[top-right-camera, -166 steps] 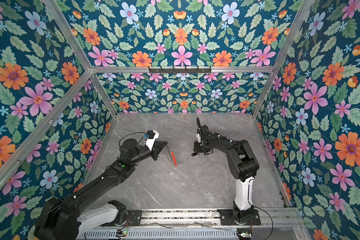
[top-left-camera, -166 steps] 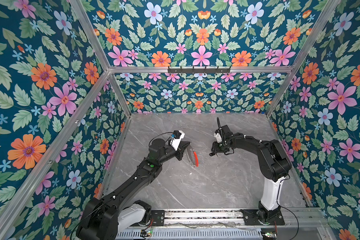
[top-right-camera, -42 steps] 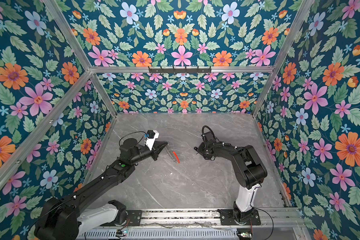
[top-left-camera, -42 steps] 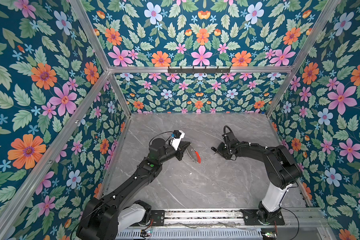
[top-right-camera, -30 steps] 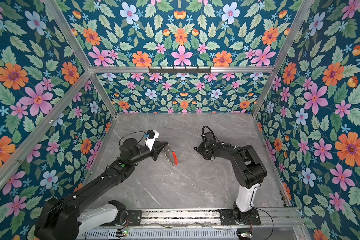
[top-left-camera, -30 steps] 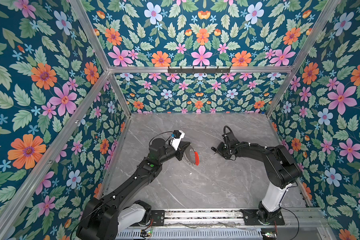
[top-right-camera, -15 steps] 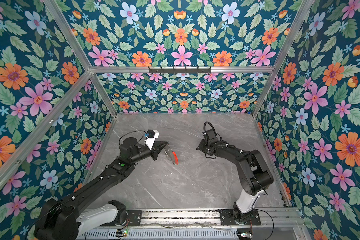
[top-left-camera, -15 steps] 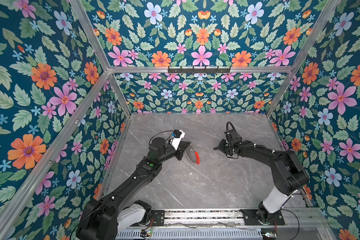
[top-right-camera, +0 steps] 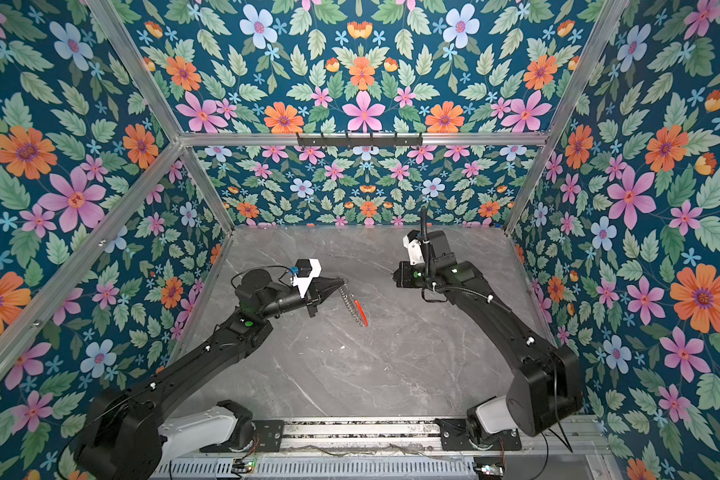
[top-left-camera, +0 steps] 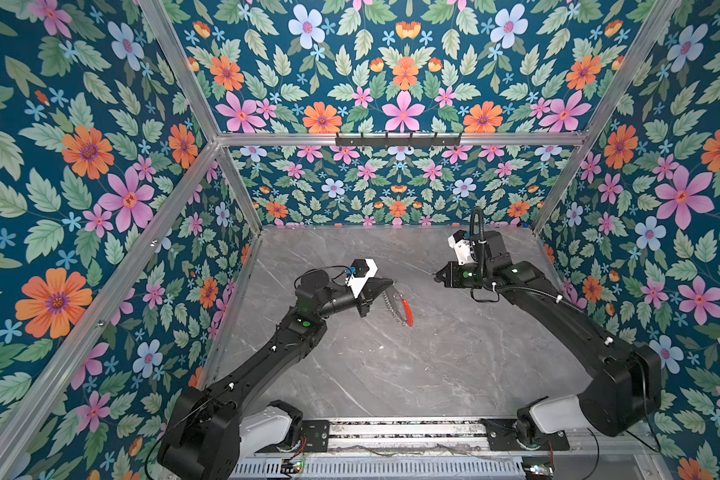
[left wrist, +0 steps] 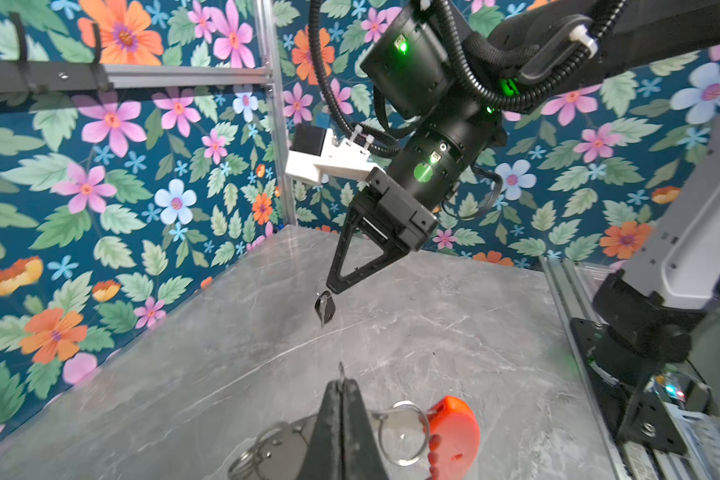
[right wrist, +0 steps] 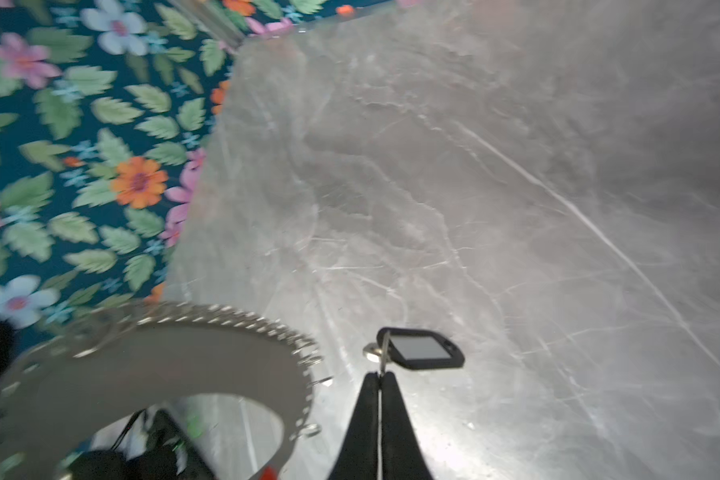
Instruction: Put the keys on the keyring
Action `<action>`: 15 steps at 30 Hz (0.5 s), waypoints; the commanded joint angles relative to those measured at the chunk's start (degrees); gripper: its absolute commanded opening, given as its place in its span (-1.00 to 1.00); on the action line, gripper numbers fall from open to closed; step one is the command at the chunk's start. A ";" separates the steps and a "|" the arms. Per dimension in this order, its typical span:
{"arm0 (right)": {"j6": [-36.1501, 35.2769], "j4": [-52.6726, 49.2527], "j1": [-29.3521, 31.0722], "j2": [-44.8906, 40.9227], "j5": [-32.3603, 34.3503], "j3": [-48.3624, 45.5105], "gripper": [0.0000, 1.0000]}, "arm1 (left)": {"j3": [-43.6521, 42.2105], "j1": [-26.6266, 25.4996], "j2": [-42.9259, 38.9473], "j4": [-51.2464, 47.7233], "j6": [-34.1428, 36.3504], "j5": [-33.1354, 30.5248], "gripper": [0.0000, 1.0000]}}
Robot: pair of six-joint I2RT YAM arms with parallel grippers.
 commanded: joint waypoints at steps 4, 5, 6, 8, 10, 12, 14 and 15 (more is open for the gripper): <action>-2.83 3.07 -0.11 -4.59 -18.53 0.19 -1.00 | 3.77 0.04 4.35 6.44 0.70 5.90 -1.00; -2.70 3.85 -0.11 -4.66 -20.72 0.21 -1.00 | 4.33 0.04 5.07 5.89 1.20 5.59 -1.00; -2.54 4.63 -0.11 -4.56 -22.53 0.22 -1.00 | 5.04 0.04 5.66 5.07 2.10 5.21 -1.00; -2.47 6.10 -0.22 -3.73 -26.59 0.57 -1.00 | 6.57 0.04 6.53 2.76 4.27 3.36 -1.00; -2.32 7.15 -0.27 -2.54 -29.19 1.28 -1.00 | 7.31 0.04 6.71 2.40 4.67 1.51 -1.00; -1.69 7.51 -0.37 -1.27 -31.30 2.77 -1.00 | 7.84 0.04 7.00 2.64 4.81 0.72 -1.00; -1.16 8.18 -0.46 -0.41 -33.09 4.11 -1.00 | 8.77 0.03 8.09 2.83 4.84 0.85 -1.00; -1.32 8.20 -0.46 -0.19 -33.23 4.55 -1.00 | 9.17 -0.05 8.60 2.81 4.84 1.09 -1.00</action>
